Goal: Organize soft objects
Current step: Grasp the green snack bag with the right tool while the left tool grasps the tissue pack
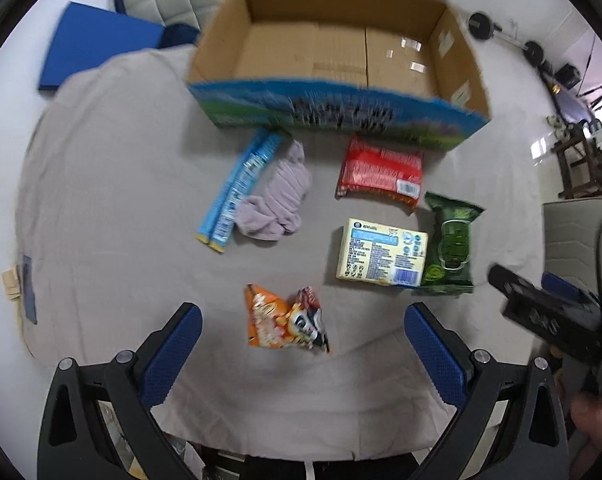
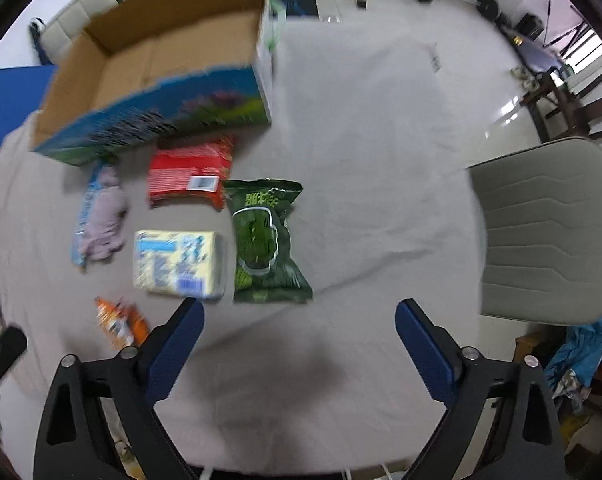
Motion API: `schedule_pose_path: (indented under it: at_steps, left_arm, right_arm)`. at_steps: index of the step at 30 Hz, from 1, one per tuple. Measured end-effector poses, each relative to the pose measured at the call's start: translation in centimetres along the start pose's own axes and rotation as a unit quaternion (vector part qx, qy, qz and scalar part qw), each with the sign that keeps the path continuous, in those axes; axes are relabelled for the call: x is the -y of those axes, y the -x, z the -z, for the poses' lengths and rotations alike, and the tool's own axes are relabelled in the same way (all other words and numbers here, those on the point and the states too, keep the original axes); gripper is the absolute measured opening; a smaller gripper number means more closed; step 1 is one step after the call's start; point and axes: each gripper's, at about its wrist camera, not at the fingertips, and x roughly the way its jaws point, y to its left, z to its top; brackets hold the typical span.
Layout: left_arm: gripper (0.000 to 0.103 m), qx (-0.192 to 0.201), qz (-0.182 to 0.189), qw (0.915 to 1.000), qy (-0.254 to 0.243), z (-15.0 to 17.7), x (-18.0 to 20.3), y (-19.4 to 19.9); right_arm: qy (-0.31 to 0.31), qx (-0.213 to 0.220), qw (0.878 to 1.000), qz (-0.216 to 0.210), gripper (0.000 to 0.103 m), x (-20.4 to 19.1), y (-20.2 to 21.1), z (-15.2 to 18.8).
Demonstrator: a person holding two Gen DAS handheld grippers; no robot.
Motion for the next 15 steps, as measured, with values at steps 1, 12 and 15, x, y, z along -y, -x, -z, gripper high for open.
schedule_pose_path:
  at_steps: [1, 12, 15]
  left_arm:
    - [0.103, -0.01, 0.001, 1.0, 0.001, -0.4, 0.3, -1.3]
    - [0.103, -0.075, 0.038, 0.9963, -0.016, -2.1, 4.3, -8.0]
    - [0.103, -0.089, 0.051, 0.9944, -0.024, -2.9, 5.8, -9.7]
  right_arm:
    - [-0.005, -0.01, 1.0, -0.003, 0.09, -0.1, -1.7, -0.7]
    - [-0.036, -0.107, 0.992, -0.065, 0.043, 0.2, -11.7, -4.0]
    - [-0.028, -0.12, 0.991, -0.05, 0.043, 2.2, -11.5, -3.5]
